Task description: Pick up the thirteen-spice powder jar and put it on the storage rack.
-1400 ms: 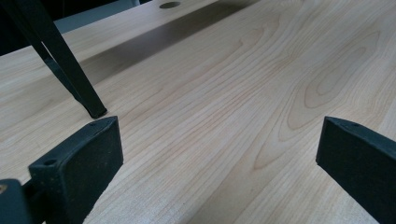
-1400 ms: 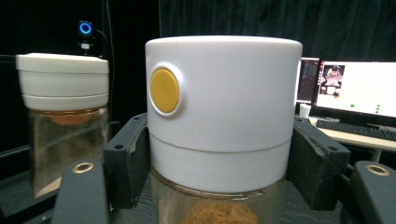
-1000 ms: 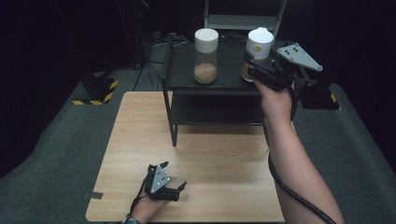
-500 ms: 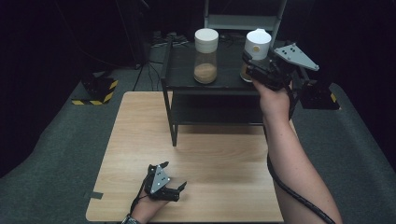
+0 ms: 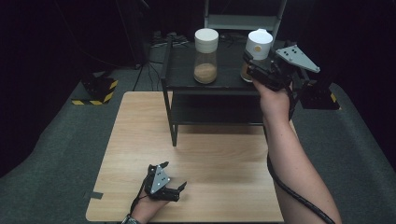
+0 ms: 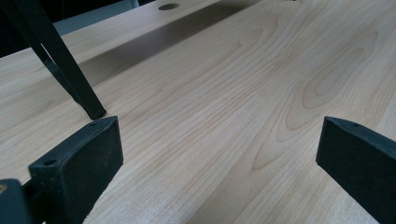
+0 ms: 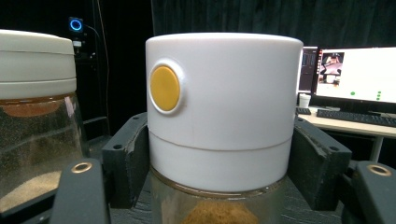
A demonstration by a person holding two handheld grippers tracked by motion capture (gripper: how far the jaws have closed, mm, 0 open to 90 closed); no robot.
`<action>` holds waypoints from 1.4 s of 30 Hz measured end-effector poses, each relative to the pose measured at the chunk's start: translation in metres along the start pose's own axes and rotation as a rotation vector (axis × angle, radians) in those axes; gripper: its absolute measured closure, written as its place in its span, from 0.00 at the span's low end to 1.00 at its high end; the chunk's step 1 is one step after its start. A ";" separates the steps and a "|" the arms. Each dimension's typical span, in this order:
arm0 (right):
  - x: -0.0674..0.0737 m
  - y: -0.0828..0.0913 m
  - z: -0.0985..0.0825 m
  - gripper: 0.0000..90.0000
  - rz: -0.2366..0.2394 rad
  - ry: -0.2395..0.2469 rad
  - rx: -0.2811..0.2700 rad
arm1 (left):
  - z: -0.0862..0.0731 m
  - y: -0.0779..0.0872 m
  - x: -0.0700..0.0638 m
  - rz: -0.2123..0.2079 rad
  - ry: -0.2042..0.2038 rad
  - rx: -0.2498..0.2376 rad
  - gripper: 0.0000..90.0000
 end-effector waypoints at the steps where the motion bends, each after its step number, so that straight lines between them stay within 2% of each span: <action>1: 0.000 0.000 0.001 0.32 0.000 0.001 0.003 | 0.000 0.000 0.000 0.000 0.000 0.000 0.01; 8: 0.002 0.000 0.005 0.30 -0.002 0.016 0.030 | 0.000 0.000 0.000 -0.001 -0.002 0.001 0.01; 13: 0.003 0.001 0.006 0.24 -0.009 0.022 0.037 | 0.000 0.000 0.000 -0.003 -0.001 0.002 0.01; 19: 0.008 0.003 0.007 0.09 -0.041 0.031 0.044 | 0.000 0.000 0.000 -0.002 -0.005 0.001 0.01; 21: 0.009 0.003 0.006 0.00 -0.053 0.024 0.042 | 0.000 0.000 -0.001 -0.002 -0.006 0.002 0.01; 25: 0.011 0.005 0.006 0.00 -0.064 0.007 0.054 | 0.000 -0.001 0.000 -0.002 -0.006 0.004 0.01; 29: 0.014 0.010 0.005 0.00 -0.068 0.020 0.052 | 0.000 -0.001 -0.001 -0.002 -0.008 0.004 0.01; 42: 0.014 0.032 0.002 0.00 -0.014 0.042 0.037 | 0.001 -0.001 -0.002 -0.001 -0.019 0.011 0.01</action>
Point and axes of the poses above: each handheld gripper's, and its own axes: y roughly backward along the jaws, z roughly out of its top, x roughly to its left, the point moved 7 cm from there along -y, roughly forward along the jaws, and after that the axes turned 4 degrees about y, right-handed, at the moved point
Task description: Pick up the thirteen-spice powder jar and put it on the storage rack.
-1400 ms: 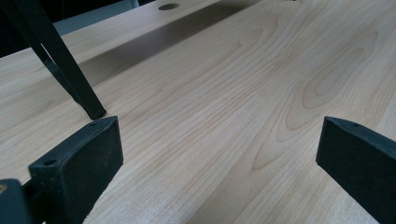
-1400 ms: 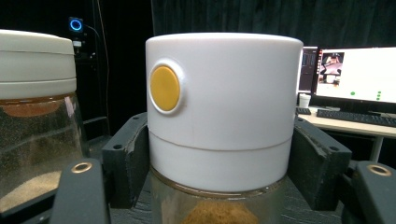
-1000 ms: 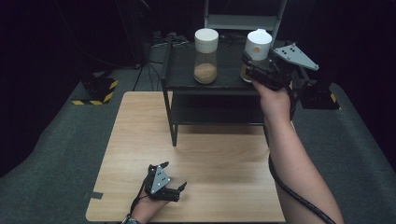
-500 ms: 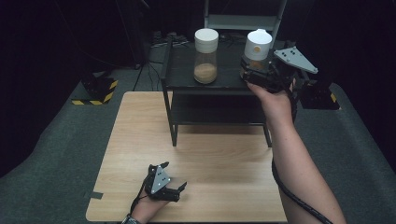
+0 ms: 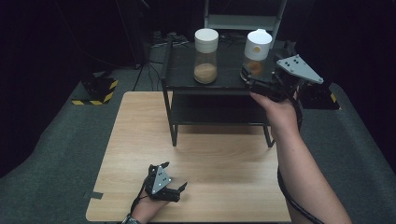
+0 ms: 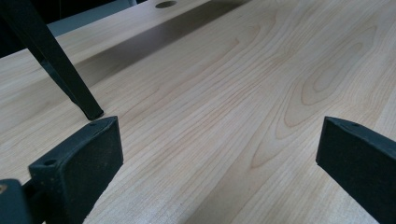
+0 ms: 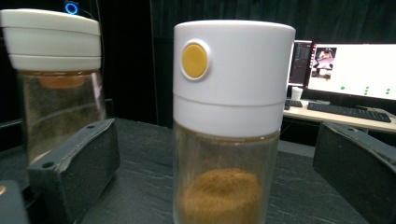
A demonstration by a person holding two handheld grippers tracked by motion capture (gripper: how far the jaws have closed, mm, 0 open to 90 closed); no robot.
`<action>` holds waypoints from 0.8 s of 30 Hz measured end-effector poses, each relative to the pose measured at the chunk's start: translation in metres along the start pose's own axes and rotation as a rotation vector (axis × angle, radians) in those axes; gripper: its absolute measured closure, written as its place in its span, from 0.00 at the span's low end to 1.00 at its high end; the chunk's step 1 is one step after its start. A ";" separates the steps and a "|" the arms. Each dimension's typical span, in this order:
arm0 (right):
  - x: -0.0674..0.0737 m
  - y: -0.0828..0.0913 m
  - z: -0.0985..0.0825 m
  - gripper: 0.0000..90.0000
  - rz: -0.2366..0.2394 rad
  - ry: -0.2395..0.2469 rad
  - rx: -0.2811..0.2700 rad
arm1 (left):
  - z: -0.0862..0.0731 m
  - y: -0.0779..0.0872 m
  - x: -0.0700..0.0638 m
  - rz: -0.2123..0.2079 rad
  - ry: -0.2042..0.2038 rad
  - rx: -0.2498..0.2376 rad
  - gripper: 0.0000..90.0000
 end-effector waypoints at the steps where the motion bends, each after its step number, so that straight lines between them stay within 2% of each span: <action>1: 0.000 0.002 0.000 0.00 0.003 0.005 -0.003 | 0.000 0.000 0.000 0.000 -0.001 0.000 0.01; 11: 0.001 0.023 -0.007 0.00 0.025 0.013 -0.015 | 0.000 0.000 0.000 0.003 0.000 0.001 0.01; 24: 0.010 0.048 -0.015 0.00 0.053 0.043 -0.016 | 0.000 0.000 -0.001 0.007 -0.002 0.000 0.01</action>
Point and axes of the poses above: each handheld gripper's, and its own axes: y roughly backward along the jaws, z roughly out of its top, x roughly to its left, the point moved 7 cm from there along -y, roughly forward along the jaws, and after that the axes turned 4 degrees about y, right-handed, at the moved point
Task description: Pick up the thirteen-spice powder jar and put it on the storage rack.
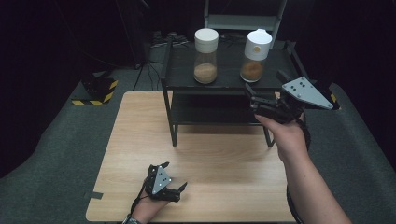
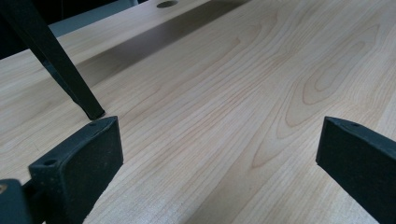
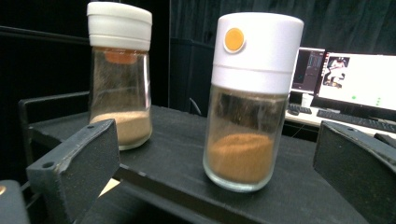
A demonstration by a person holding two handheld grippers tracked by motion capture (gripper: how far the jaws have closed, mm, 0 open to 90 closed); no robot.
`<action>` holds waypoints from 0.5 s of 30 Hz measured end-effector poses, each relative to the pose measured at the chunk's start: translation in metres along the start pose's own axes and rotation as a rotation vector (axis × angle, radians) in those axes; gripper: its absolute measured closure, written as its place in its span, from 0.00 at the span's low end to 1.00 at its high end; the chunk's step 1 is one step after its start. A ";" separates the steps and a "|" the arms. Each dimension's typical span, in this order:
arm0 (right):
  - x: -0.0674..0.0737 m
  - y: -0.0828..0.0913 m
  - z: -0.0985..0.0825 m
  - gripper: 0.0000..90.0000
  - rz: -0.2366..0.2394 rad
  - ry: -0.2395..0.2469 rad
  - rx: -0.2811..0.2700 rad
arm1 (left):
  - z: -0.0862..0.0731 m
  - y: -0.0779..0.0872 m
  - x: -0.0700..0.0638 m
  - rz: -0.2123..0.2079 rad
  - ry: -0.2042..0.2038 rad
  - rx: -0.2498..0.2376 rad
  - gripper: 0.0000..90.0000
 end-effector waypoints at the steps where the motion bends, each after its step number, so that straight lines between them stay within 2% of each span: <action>1: 0.001 0.002 -0.001 0.00 0.003 0.003 0.001 | 0.000 0.000 0.000 0.000 0.000 0.000 0.01; 9: 0.008 0.015 -0.016 0.00 0.011 0.014 0.020 | 0.000 0.000 -0.001 0.005 -0.005 0.003 0.01; 15: 0.010 0.024 -0.039 0.00 0.025 0.019 0.049 | 0.000 0.000 -0.001 0.009 -0.006 -0.001 0.01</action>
Point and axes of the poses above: each handheld gripper's, and its own axes: y roughly backward along the jaws, z roughly out of its top, x roughly to its left, the point moved 7 cm from there along -y, roughly forward along the jaws, and after that the axes turned 4 degrees about y, right-handed, at the moved point
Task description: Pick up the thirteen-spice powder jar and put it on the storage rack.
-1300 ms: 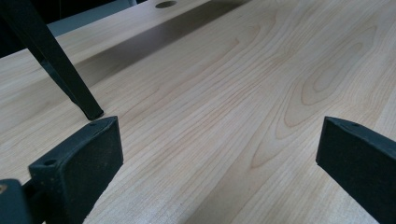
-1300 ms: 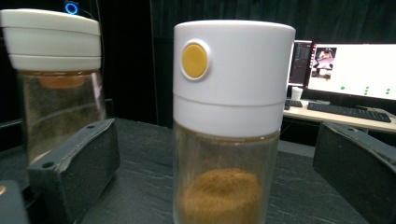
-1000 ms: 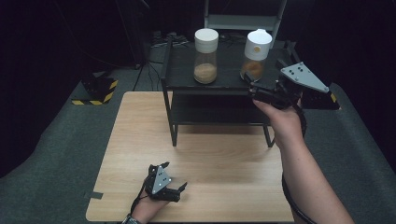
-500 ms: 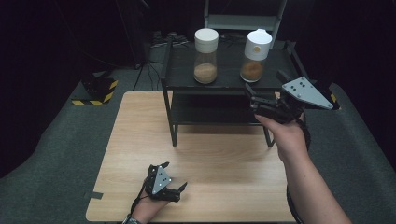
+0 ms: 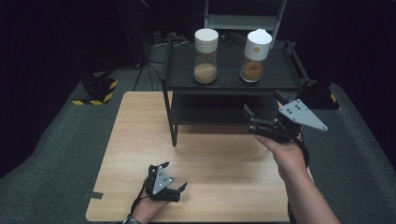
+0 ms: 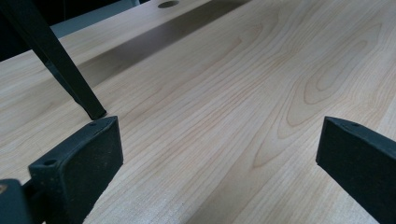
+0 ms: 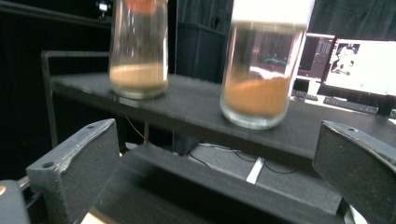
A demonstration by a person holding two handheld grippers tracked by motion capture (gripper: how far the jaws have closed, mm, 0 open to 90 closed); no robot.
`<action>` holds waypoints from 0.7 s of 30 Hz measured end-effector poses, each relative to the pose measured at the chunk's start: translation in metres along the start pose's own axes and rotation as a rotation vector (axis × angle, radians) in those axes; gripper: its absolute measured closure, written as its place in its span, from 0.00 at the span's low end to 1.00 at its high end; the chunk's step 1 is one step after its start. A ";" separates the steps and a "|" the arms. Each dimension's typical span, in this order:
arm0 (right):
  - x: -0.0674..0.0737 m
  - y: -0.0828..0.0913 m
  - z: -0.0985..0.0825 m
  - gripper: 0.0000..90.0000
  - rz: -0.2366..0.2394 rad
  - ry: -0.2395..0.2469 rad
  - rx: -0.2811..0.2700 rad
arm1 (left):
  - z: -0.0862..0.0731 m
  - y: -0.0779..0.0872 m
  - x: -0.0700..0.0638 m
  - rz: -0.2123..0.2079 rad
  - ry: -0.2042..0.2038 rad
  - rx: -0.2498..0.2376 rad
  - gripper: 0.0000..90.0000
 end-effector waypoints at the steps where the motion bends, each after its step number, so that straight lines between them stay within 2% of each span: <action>1: 0.001 0.001 -0.004 0.00 0.003 -0.001 0.006 | 0.000 0.000 0.000 0.000 0.001 -0.001 0.01; 5: 0.002 0.005 -0.022 0.00 0.015 -0.008 0.028 | 0.000 0.000 0.000 0.001 0.006 0.000 0.01; 15: 0.006 0.013 -0.058 0.00 0.033 0.015 0.060 | 0.001 0.000 0.001 0.001 0.016 0.009 0.01; 21: 0.012 0.018 -0.074 0.00 0.035 0.018 0.088 | 0.000 0.000 -0.002 0.004 -0.008 0.002 0.01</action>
Point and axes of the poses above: each handheld gripper's, and its own axes: y roughly backward along the jaws, z roughly out of its top, x roughly to its left, the point moved 7 cm from there along -y, roughly forward along the jaws, and after that the axes turned 4 degrees about y, right-handed, at the moved point
